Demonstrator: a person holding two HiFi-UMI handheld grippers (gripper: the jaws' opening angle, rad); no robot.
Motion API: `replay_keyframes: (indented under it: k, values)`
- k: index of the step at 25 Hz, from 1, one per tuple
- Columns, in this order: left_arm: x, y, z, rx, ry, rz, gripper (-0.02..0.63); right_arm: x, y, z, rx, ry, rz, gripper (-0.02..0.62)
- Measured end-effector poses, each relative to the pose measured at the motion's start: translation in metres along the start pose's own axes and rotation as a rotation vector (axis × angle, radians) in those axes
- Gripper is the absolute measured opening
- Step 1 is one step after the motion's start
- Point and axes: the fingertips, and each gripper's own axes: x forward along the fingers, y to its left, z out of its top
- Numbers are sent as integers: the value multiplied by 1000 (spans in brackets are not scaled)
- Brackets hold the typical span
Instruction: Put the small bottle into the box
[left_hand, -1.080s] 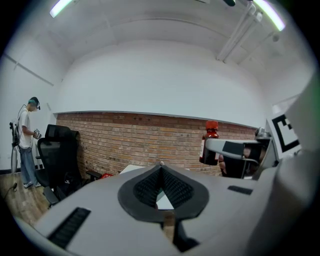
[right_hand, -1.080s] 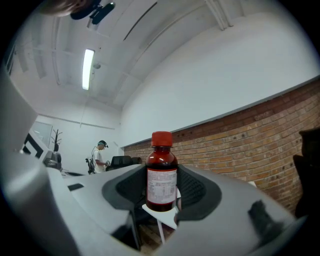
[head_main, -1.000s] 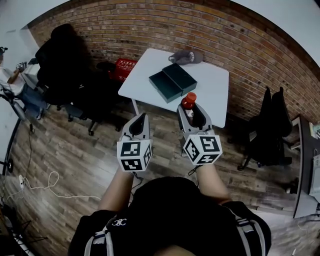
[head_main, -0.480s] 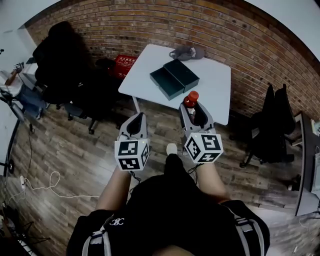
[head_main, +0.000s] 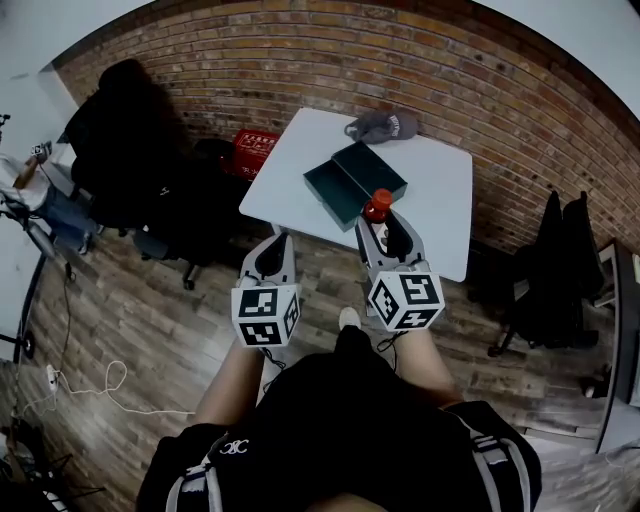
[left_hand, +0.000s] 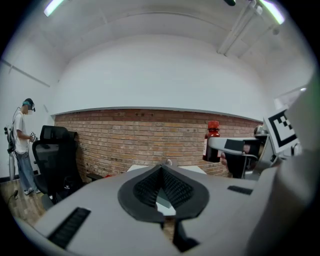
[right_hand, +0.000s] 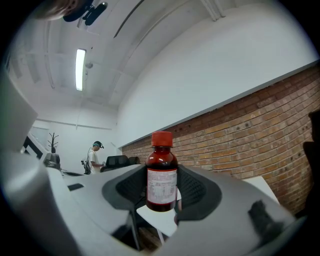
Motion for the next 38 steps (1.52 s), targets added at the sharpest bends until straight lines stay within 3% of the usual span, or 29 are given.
replay_keyframes:
  k: [19, 31, 38]
  values:
    - [167, 21, 23, -25, 68, 30, 3, 142, -95, -11, 33, 104, 63, 201]
    - [242, 25, 31, -55, 87, 90, 3, 211, -122, -27, 25, 179, 199, 202]
    - [261, 29, 14, -61, 143, 59, 3, 227, -124, -42, 29, 215, 216, 202]
